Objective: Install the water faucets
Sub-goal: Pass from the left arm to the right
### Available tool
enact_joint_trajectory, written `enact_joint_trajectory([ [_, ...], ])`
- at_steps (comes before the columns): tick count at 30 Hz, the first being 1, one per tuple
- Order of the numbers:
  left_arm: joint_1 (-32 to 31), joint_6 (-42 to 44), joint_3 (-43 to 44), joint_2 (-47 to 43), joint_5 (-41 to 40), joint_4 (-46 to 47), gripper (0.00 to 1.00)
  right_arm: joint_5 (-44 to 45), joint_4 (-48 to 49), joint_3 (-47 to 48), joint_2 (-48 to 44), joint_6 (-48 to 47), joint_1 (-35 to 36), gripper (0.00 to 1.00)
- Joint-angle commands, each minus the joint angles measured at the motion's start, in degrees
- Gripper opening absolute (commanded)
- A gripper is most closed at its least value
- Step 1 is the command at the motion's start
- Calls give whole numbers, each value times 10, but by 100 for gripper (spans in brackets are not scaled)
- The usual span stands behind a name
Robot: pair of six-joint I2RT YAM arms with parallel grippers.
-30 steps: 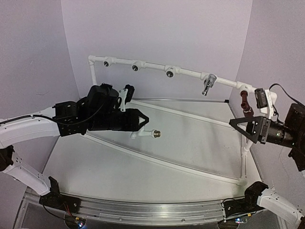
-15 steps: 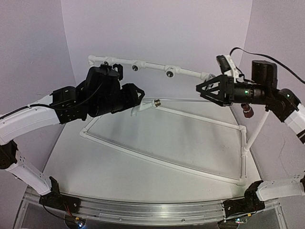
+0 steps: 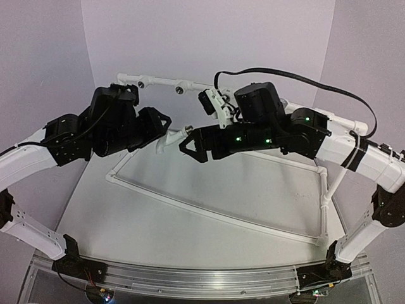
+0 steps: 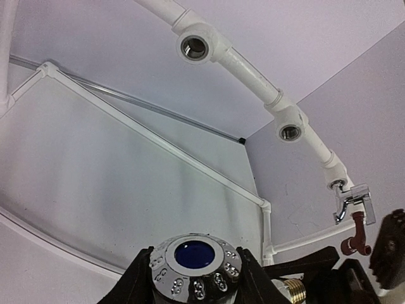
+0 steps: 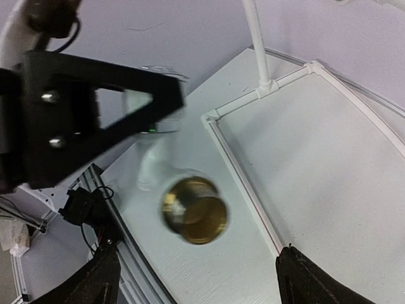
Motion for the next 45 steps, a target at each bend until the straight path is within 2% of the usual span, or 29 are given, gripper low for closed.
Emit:
enact_joint_trajectory([
  [1,1,-16,-6,-34,-7,10,0,53,61,36,31,11,-2,73],
  [2,1,-15,-6,-34,-3,10,0,45,70,39,37,14,-2,68],
  [4,1,-14,-5,-35,1,10,0,14,102,35,45,20,-2,65],
  [11,1,-9,-4,-35,6,10,0,-41,199,-7,38,45,-2,64],
  [18,1,-4,0,-36,18,10,0,-54,227,-10,52,57,-3,47],
  [20,1,1,1,-36,21,10,0,-51,239,-13,52,59,-3,36],
  [21,1,3,1,-37,22,10,0,-51,242,-14,52,62,-3,34],
  [24,1,5,-3,-38,26,10,0,-58,252,-12,55,68,-5,38],
  [25,1,5,-4,-40,28,10,0,-63,254,-12,56,69,-5,35],
  [30,1,20,-5,-46,45,16,0,-68,271,-32,49,86,-15,0],
  [31,1,32,-5,-48,52,19,5,-76,278,-39,45,95,-19,0],
  [32,1,44,-6,-51,58,20,22,-86,283,-45,41,105,-26,0],
  [35,1,68,-40,-91,72,46,85,-116,306,-71,23,140,-40,0],
  [36,1,82,-74,-115,84,77,96,-128,316,-82,15,151,-44,0],
  [38,1,107,-137,-170,122,164,99,-152,335,-98,-3,171,-49,0],
  [41,2,140,-222,-245,210,278,100,-171,355,-113,-31,197,-51,0],
  [45,2,159,-243,-258,291,305,100,-199,382,-118,-52,237,-52,0],
])
